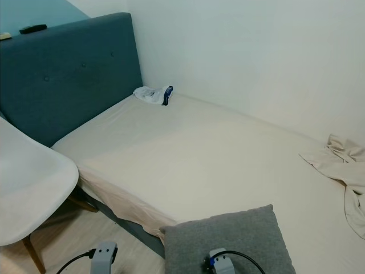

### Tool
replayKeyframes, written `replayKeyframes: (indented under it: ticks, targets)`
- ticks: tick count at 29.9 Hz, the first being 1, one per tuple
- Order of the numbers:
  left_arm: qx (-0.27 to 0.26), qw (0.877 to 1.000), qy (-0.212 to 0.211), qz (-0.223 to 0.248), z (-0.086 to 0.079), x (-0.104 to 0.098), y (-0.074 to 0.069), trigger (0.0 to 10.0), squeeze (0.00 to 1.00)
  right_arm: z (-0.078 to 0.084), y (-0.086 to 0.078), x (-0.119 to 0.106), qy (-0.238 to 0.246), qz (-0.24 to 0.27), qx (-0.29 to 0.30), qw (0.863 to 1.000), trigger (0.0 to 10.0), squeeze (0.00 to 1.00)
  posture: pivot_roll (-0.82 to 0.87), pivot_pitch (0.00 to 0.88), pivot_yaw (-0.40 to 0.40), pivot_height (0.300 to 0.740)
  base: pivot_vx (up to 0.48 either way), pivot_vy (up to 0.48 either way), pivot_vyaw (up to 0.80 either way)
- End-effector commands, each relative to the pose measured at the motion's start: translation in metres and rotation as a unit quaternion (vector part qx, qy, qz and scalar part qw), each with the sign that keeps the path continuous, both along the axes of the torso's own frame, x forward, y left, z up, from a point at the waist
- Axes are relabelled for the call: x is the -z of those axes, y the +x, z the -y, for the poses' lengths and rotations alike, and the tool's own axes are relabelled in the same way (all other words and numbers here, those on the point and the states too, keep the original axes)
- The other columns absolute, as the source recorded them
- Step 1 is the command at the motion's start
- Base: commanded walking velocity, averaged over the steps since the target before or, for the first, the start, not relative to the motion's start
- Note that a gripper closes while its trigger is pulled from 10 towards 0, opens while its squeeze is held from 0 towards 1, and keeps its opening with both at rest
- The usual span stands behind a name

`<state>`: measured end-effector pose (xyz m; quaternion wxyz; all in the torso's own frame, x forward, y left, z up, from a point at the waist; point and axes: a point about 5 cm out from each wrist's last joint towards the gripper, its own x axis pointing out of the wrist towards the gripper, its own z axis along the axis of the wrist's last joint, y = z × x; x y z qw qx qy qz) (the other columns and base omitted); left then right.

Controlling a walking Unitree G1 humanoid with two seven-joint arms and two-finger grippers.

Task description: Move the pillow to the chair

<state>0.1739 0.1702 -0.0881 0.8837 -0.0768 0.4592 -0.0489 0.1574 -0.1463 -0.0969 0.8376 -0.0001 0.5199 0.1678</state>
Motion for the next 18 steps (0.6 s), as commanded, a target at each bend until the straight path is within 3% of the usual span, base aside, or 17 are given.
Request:
replayKeyframes:
  ticks: [1,6,10,18]
  targets:
    - [0.012,1.0,0.006,-0.003,0.0,0.001,-0.002,10.0,0.0,-0.006,0.007,-0.003,0.003,0.007,-0.009,1.0,10.0,0.0,0.11,0.0,-0.052,0.74,0.0,-0.48,0.67]
    - [0.006,1.0,0.0,-0.004,0.001,0.001,-0.002,10.0,0.0,-0.006,0.008,-0.003,0.002,0.008,-0.008,1.0,10.0,0.0,0.11,0.0,-0.052,0.74,0.0,-0.48,0.67]
    - [-0.028,1.0,-0.011,-0.003,-0.002,0.001,-0.002,10.0,0.0,-0.003,0.007,-0.003,0.001,0.008,-0.008,1.0,10.0,0.0,0.11,0.0,-0.053,0.74,0.0,0.0,0.67]
    - [-0.03,0.999,-0.011,-0.006,-0.002,0.001,-0.003,10.0,0.0,0.007,0.007,-0.004,0.005,0.01,-0.01,1.0,10.0,0.0,0.12,0.0,-0.055,0.74,0.0,0.0,0.67]
